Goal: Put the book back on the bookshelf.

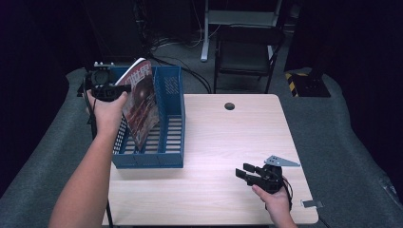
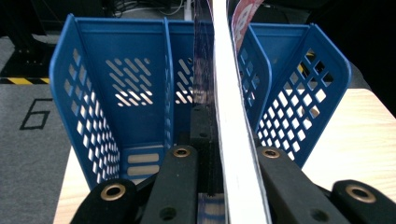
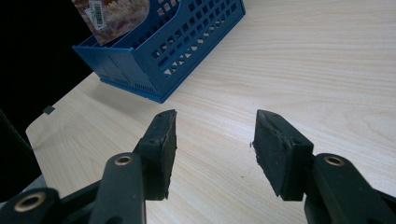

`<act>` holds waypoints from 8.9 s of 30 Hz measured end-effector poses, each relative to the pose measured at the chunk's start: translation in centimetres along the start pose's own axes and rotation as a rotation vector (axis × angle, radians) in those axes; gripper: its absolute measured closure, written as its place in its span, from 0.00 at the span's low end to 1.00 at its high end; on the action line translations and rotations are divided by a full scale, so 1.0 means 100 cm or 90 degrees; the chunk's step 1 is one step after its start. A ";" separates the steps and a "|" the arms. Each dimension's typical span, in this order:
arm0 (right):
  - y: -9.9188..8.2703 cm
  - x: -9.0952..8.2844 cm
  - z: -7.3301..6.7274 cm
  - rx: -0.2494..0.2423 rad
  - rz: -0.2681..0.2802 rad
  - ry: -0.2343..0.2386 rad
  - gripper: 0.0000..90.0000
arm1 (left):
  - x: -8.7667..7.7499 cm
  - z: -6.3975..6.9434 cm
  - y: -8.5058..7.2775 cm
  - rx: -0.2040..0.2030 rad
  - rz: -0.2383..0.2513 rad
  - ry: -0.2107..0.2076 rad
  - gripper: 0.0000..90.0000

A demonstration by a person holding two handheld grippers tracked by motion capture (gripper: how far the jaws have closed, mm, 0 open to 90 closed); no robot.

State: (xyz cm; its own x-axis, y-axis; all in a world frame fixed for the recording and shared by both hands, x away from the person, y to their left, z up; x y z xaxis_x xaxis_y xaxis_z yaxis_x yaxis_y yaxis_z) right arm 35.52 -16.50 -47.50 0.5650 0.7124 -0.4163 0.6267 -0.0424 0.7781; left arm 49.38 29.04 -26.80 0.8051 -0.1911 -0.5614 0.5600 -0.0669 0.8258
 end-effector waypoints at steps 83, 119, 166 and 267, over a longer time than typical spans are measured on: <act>-0.002 0.004 0.000 0.004 -0.011 -0.001 0.53 | 0.007 -0.002 -0.032 0.053 -0.131 -0.043 0.91; -0.002 0.003 0.000 0.003 -0.011 0.001 0.53 | 0.012 0.001 -0.026 0.058 -0.117 -0.031 0.93; -0.001 -0.001 0.004 0.012 -0.004 0.009 0.53 | 0.046 -0.005 -0.014 -0.029 -0.048 0.052 0.93; -0.002 0.014 0.003 0.001 -0.036 0.010 0.50 | -0.055 -0.003 -0.066 0.081 -0.063 -0.098 0.45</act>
State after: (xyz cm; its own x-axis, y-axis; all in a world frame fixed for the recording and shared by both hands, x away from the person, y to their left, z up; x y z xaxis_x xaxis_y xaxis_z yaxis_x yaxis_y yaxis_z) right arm 36.36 -15.68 -48.42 0.5204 0.7242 -0.4524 0.6585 -0.0032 0.7525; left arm 41.32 30.83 -29.13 0.7026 -0.3241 -0.6335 0.5976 -0.2144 0.7726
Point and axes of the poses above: each handheld gripper's, and its own axes: x roughly forward along the jaws, y roughly out of its top, z roughly to its right, the point moved 2 cm from there along x, roughly forward along the jaws, and after that the axes turned 6 degrees about x, right-handed, at the moved point
